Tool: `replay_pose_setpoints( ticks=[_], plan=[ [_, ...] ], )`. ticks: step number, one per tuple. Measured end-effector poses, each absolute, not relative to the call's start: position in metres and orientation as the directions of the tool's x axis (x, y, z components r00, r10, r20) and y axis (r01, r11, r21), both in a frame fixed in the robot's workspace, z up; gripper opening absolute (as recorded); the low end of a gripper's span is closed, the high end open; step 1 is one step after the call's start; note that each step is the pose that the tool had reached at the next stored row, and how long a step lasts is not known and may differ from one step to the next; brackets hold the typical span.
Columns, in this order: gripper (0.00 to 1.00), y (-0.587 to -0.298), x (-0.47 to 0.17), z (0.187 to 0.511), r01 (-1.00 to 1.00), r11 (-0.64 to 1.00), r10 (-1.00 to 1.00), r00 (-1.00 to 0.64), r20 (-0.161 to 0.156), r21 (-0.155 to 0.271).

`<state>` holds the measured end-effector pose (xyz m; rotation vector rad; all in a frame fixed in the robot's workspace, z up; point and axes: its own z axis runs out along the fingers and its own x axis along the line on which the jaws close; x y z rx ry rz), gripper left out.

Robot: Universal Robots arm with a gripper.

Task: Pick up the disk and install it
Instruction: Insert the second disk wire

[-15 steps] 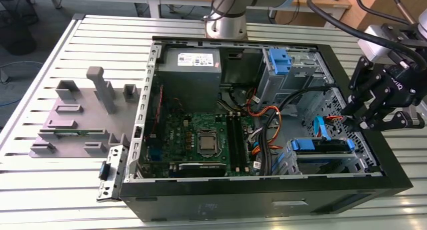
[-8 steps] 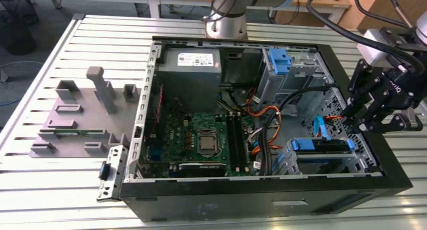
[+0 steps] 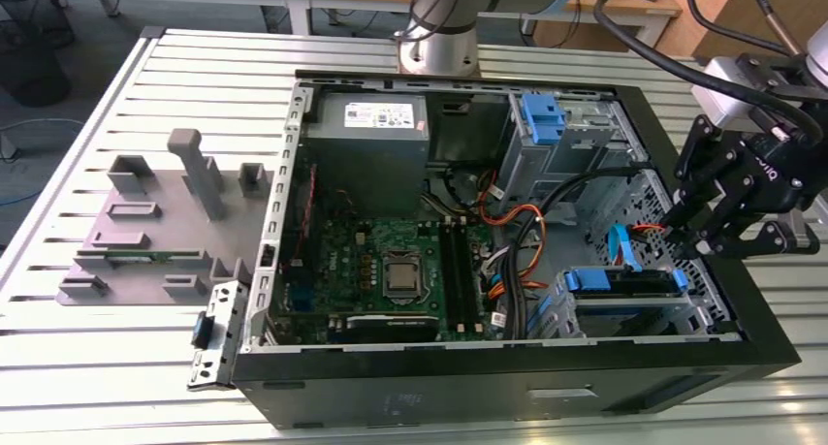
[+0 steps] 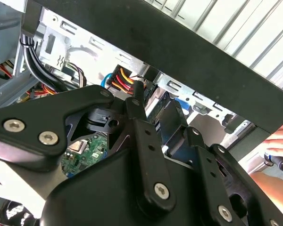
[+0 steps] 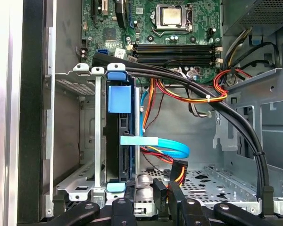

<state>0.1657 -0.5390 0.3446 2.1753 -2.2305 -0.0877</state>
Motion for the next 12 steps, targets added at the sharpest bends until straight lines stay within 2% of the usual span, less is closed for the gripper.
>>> replay_pose_setpoints(
  ticks=[6, 7, 8, 11, 12],
  plan=[
    [0.40, -0.5391, 0.1657, 0.3445, -0.998, 0.024, -0.999, -0.026, -0.022, 0.058],
    [0.33, -0.5391, 0.1658, 0.3445, -0.998, 0.024, -0.999, -0.026, -0.022, 0.058],
    [0.33, -0.5390, 0.1658, 0.3445, -0.998, 0.024, -0.999, -0.026, -0.022, 0.058],
    [0.16, -0.5391, 0.1657, 0.3444, -0.998, 0.024, -0.999, -0.026, -0.022, 0.058],
    [0.16, -0.5391, 0.1658, 0.3444, -0.998, 0.024, -0.999, -0.026, -0.022, 0.058]
  ],
)
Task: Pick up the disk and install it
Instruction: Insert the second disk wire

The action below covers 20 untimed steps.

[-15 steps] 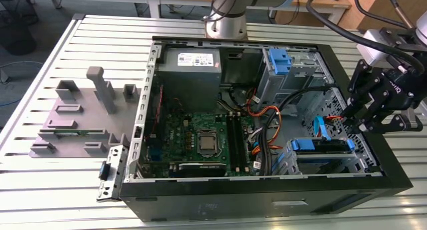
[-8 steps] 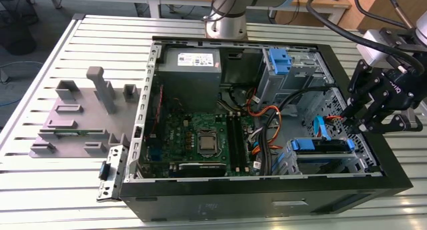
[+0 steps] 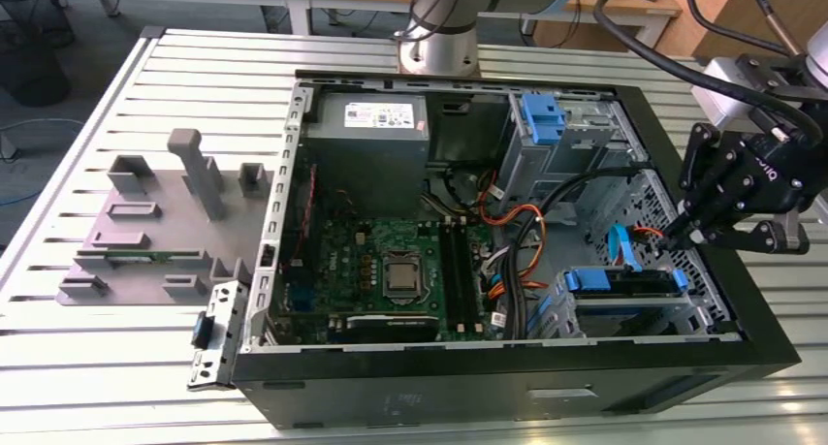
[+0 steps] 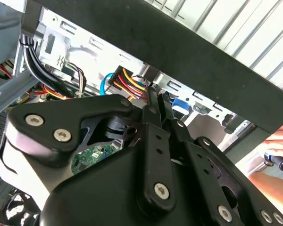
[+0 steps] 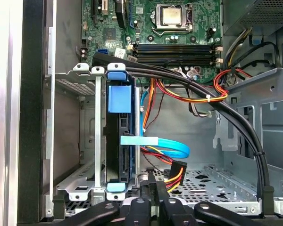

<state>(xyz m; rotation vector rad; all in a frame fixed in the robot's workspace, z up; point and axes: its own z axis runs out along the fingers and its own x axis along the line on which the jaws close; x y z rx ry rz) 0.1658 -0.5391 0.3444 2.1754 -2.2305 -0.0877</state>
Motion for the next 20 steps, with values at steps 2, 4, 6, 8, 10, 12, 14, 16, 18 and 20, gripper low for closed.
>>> replay_pose_setpoints(
  ticks=[2, 4, 6, 8, 10, 12, 14, 16, 18, 20],
  plan=[
    [0.16, -0.539, 0.166, 0.344, -0.998, 0.024, -0.999, -0.026, -0.022, 0.058],
    [0.16, -0.539, 0.166, 0.344, -0.998, 0.024, -0.999, -0.026, -0.022, 0.058],
    [0.16, -0.539, 0.166, 0.344, -0.998, 0.024, -0.999, -0.026, -0.022, 0.058],
    [0.16, -0.539, 0.164, 0.344, -0.998, 0.024, -0.999, -0.026, -0.022, 0.057],
    [0.16, -0.539, 0.161, 0.344, -0.998, 0.024, -0.999, -0.026, -0.022, 0.055],
    [0.16, -0.540, 0.158, 0.344, -0.998, 0.024, -0.999, -0.026, -0.022, 0.052],
    [0.16, -0.541, 0.156, 0.344, -0.998, 0.024, -0.999, -0.026, -0.022, 0.050],
    [0.16, -0.544, 0.153, 0.344, -0.999, 0.024, -0.999, -0.025, -0.022, 0.048],
    [0.16, -0.547, 0.152, 0.344, -0.999, 0.024, -0.999, -0.025, -0.022, 0.048],
    [0.16, -0.550, 0.152, 0.344, -0.999, 0.024, -0.999, -0.025, -0.022, 0.048]
  ],
)
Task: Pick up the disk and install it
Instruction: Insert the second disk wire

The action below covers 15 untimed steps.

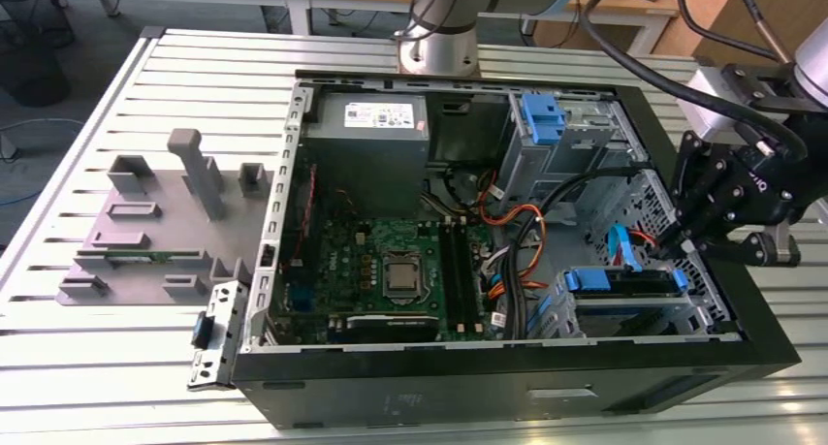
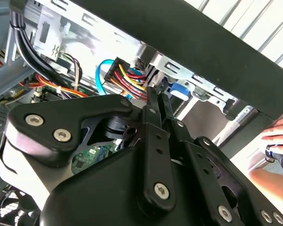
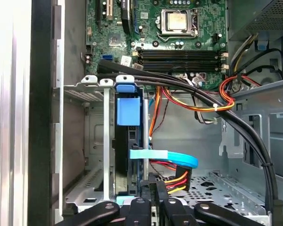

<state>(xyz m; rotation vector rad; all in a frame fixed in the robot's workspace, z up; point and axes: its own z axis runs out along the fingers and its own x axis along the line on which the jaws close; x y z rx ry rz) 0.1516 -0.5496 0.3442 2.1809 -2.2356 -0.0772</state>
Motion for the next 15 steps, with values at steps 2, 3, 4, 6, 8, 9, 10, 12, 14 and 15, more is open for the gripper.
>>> replay_pose_setpoints(
  ticks=[2, 3, 4, 6, 8, 9, 10, 12, 14, 15],
  plan=[
    [0.16, -0.553, 0.151, 0.344, -0.999, 0.024, -0.999, -0.025, -0.022, 0.048],
    [0.16, -0.555, 0.151, 0.344, -0.999, 0.024, -0.999, -0.025, -0.022, 0.048],
    [0.16, -0.556, 0.151, 0.344, -0.999, 0.024, -0.999, -0.025, -0.022, 0.047],
    [0.16, -0.559, 0.151, 0.344, -0.999, 0.024, -0.999, -0.025, -0.022, 0.048],
    [0.16, -0.561, 0.150, 0.344, -0.999, 0.024, -0.999, -0.025, -0.022, 0.048],
    [0.16, -0.562, 0.150, 0.343, -0.999, 0.024, -0.999, -0.025, -0.022, 0.048],
    [0.16, -0.563, 0.150, 0.343, -0.999, 0.024, -0.999, -0.025, -0.022, 0.048],
    [0.16, -0.564, 0.149, 0.343, -0.999, 0.024, -0.999, -0.025, -0.022, 0.048],
    [0.16, -0.565, 0.149, 0.342, -0.999, 0.024, -0.999, -0.025, -0.022, 0.048],
    [0.16, -0.565, 0.149, 0.342, -0.999, 0.024, -0.999, -0.025, -0.022, 0.048]
  ],
)
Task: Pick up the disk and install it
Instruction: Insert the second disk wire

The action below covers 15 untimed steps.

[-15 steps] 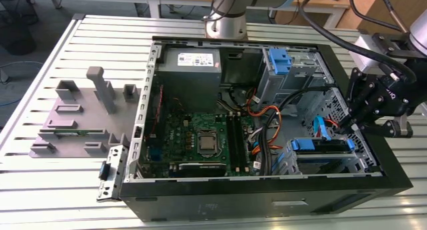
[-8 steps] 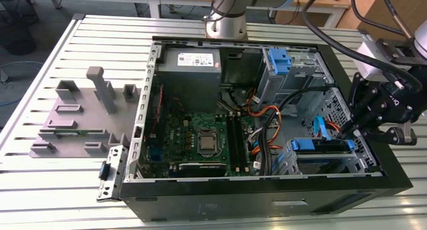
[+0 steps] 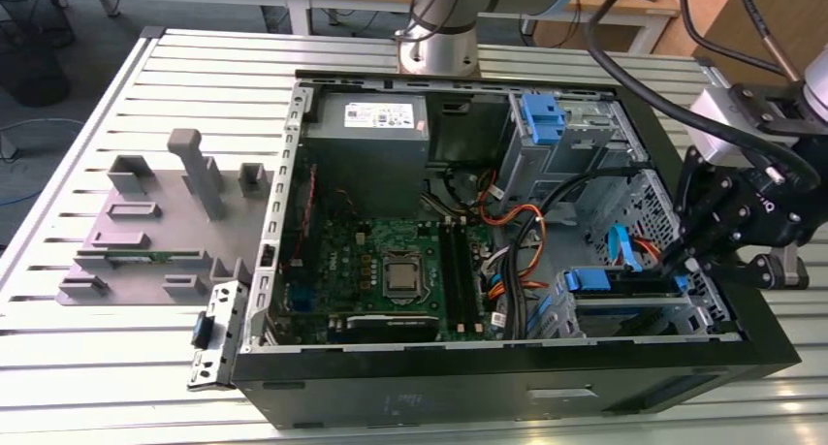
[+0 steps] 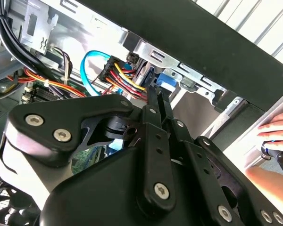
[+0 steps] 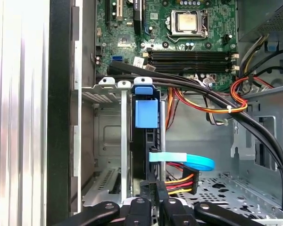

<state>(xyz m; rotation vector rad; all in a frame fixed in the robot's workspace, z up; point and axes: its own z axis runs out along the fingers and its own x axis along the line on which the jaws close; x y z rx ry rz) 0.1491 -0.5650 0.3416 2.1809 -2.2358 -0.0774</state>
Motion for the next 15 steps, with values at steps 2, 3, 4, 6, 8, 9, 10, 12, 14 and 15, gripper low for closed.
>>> replay_pose_setpoints(
  ticks=[2, 3, 4, 6, 8, 9, 10, 12, 14, 15],
  plan=[
    [0.16, -0.5657, 0.1490, 0.3405, -0.999, 0.024, -0.999, -0.025, -0.022, 0.048],
    [0.16, -0.5659, 0.1490, 0.3402, -0.999, 0.024, -0.999, -0.025, -0.022, 0.048],
    [0.16, -0.5660, 0.1490, 0.3401, -0.999, 0.024, -0.999, -0.025, -0.022, 0.048],
    [0.16, -0.5660, 0.1489, 0.3400, -0.999, 0.024, -0.999, -0.025, -0.022, 0.047],
    [0.16, -0.5662, 0.1489, 0.3394, -0.999, 0.024, -0.999, -0.025, -0.022, 0.047],
    [0.16, -0.5663, 0.1488, 0.3390, -0.999, 0.024, -0.999, -0.025, -0.022, 0.048],
    [0.16, -0.5663, 0.1487, 0.3388, -0.999, 0.024, -0.999, -0.025, -0.022, 0.047],
    [0.16, -0.5664, 0.1486, 0.3386, -0.999, 0.024, -0.999, -0.025, -0.021, 0.047],
    [0.16, -0.5664, 0.1486, 0.3385, -0.999, 0.024, -0.999, -0.025, -0.021, 0.047],
    [0.16, -0.5664, 0.1486, 0.3384, -0.999, 0.024, -0.999, -0.025, -0.022, 0.047]
  ],
)
